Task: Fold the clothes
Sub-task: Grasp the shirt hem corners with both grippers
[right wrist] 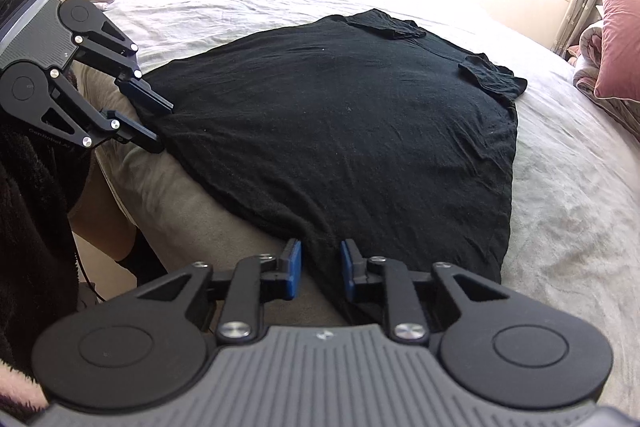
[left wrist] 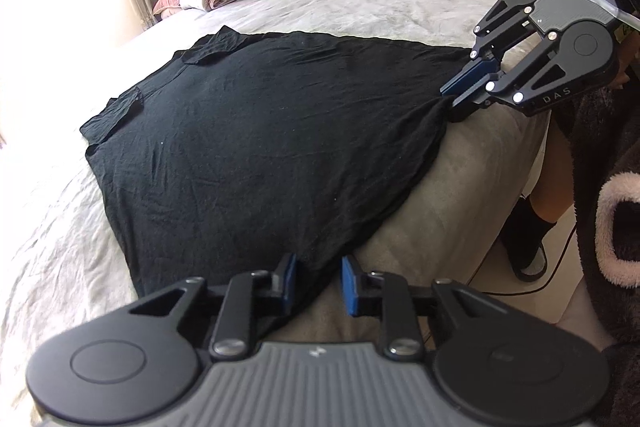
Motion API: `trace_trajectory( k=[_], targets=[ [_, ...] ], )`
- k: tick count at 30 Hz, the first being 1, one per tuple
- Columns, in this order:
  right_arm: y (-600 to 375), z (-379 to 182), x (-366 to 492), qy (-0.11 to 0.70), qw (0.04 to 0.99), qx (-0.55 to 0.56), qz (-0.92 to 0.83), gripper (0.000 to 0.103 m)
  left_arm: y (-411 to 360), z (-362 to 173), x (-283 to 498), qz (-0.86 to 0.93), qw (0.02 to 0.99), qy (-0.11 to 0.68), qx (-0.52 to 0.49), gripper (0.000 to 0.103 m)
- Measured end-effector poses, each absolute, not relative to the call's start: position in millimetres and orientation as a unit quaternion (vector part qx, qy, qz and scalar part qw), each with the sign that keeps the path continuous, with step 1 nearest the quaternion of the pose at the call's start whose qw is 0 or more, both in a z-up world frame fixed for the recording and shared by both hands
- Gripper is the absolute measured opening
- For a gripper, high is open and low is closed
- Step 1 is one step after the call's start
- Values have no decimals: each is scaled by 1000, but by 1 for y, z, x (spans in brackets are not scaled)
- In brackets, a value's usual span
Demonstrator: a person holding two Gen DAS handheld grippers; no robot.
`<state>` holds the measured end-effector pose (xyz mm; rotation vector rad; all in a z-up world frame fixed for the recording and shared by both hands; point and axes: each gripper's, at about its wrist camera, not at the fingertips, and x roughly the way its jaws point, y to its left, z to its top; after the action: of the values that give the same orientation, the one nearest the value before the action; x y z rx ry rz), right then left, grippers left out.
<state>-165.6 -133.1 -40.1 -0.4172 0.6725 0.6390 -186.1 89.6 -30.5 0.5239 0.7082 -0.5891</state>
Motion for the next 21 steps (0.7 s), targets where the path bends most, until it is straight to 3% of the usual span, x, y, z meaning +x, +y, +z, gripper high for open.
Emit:
trace_trajectory(
  k=[5, 21],
  targets=[
    [-137, -36, -154, 328, 874, -182, 308, 8, 95, -21, -175, -301, 856, 346, 238, 4],
    [-131, -14, -71, 312, 882, -161, 314, 7, 103, -7, -74, -305, 861, 350, 206, 3]
  ],
)
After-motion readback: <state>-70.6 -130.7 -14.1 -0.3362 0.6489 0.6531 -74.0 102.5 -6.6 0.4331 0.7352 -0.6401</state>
